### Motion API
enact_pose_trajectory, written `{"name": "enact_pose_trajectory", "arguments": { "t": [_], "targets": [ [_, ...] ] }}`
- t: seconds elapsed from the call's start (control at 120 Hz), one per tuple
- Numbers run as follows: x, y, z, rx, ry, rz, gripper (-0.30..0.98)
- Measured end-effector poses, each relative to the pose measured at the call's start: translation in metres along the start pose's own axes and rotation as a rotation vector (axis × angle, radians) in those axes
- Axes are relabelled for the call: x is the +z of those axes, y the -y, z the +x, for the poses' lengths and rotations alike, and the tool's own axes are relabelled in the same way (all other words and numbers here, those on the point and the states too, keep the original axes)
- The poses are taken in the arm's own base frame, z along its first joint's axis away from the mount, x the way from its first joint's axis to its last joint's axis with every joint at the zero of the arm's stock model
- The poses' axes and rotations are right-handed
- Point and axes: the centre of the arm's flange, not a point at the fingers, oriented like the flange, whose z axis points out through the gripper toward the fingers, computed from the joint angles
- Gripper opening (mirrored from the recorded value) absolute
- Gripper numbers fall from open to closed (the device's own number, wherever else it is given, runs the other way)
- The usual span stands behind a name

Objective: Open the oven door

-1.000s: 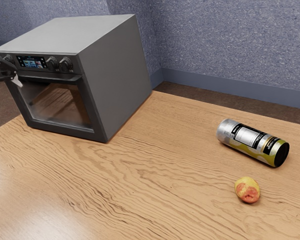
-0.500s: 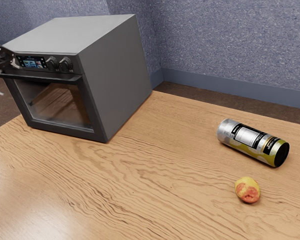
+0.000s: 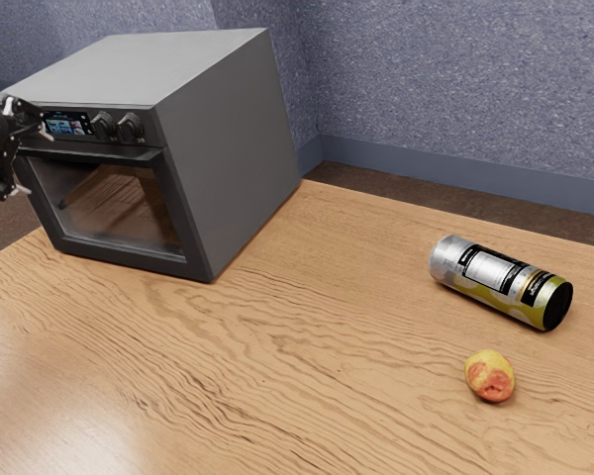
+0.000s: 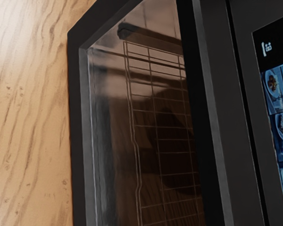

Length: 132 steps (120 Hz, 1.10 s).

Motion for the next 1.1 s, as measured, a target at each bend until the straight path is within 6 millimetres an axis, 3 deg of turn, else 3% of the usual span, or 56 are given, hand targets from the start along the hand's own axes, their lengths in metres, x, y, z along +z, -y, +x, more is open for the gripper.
{"name": "enact_pose_trajectory", "arguments": {
  "t": [0.375, 1.1],
  "targets": [
    [0.020, -0.017, 0.002, -0.036, -0.010, 0.000, 0.68],
    [0.064, -0.017, -0.004, -0.058, -0.017, 0.013, 0.68]
  ]
}}
